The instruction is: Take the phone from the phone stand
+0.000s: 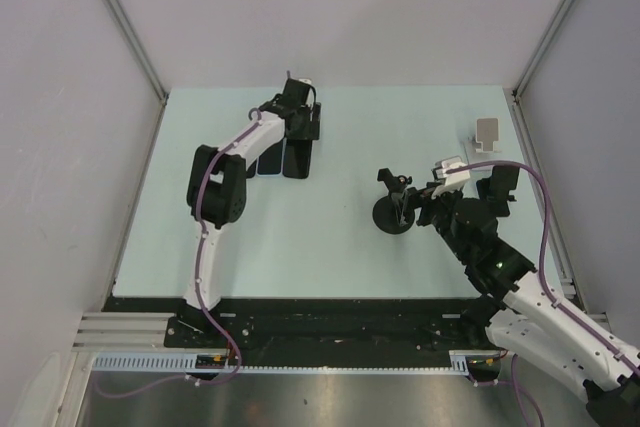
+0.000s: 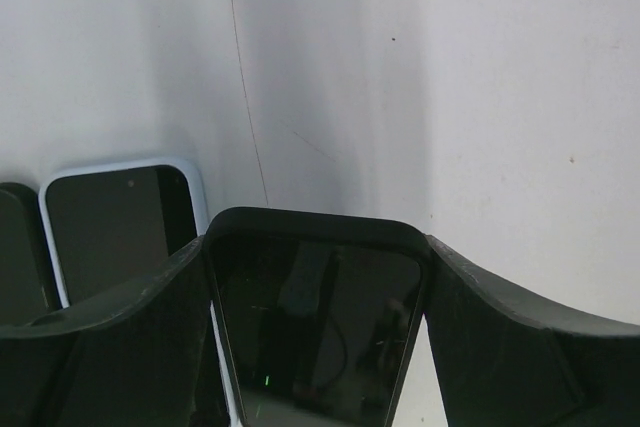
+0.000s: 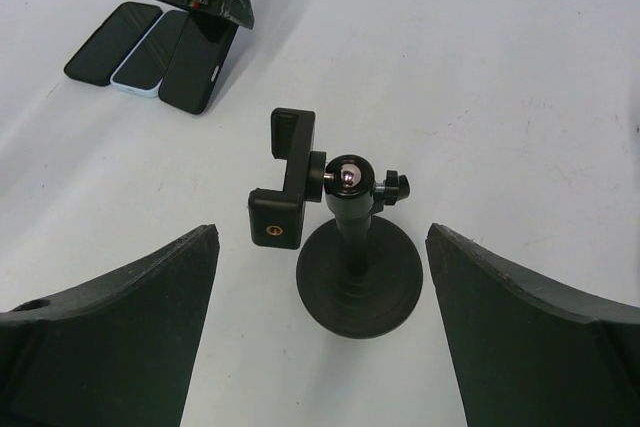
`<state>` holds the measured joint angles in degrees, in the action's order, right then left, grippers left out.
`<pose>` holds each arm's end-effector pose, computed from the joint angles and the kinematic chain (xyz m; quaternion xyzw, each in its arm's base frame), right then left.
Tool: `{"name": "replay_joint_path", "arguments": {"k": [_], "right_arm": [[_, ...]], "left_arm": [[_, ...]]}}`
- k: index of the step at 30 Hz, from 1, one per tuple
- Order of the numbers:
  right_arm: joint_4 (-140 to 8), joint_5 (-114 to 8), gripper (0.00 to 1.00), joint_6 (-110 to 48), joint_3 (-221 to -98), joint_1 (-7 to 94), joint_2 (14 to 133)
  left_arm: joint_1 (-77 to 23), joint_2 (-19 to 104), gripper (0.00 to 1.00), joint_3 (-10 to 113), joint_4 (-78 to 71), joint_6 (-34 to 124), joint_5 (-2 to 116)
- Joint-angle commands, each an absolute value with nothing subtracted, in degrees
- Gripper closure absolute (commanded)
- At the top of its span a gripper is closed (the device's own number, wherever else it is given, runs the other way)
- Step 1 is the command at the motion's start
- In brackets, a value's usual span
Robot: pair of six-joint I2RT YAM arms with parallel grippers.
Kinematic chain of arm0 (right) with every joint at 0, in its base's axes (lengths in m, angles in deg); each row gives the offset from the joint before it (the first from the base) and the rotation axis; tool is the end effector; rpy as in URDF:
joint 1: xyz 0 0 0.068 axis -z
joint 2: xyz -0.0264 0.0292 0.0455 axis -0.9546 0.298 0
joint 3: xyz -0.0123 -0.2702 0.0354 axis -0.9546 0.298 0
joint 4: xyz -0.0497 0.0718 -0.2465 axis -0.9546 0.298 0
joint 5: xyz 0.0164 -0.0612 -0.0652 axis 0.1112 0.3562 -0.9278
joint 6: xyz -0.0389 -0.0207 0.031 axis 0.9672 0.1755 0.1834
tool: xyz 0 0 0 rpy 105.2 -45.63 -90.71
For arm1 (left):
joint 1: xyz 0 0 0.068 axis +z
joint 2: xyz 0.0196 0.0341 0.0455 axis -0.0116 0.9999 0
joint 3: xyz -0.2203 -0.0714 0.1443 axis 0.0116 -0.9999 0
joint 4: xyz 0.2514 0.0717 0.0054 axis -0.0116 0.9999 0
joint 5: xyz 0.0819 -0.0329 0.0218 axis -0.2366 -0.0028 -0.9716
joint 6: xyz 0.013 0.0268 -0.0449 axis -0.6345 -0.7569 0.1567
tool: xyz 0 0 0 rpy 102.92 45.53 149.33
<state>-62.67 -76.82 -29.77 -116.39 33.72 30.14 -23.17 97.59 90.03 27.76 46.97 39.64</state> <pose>0.1368 0.0978 0.2958 -0.1277 0.7484 0.1444 0.6346 0.4775 -0.1919 0.2034 0.0455 0.9332 -0.0389 0.3544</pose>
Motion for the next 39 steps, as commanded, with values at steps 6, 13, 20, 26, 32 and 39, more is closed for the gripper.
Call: {"name": "replay_joint_path", "arguments": {"k": [6,13,20,26,32,39], "right_arm": [[-66.00,-76.66,0.10,-29.49,-115.93,35.13,31.23],[-66.00,-75.25,0.11,-29.84,-115.84,36.19,31.84],[-66.00,-74.64,0.11,-29.93,-115.84,36.28,31.76],[-65.83,-74.64,0.11,-29.93,-115.84,36.36,31.23],[-65.30,-74.81,0.11,-29.93,-115.84,36.36,30.35],[-65.21,-74.99,0.11,-29.93,-115.84,36.36,30.35]], "left_arm": [[-22.46,101.88,0.46,93.59,29.35,49.82,39.58],[-22.20,102.23,0.34,93.41,29.35,50.44,38.88],[-22.11,102.41,0.18,93.50,29.44,51.75,37.47],[-21.94,103.46,0.23,95.25,29.35,52.55,36.24],[-22.02,105.30,0.28,99.20,29.35,52.29,35.45],[-21.94,107.33,0.28,102.29,29.26,51.93,34.75]]}}
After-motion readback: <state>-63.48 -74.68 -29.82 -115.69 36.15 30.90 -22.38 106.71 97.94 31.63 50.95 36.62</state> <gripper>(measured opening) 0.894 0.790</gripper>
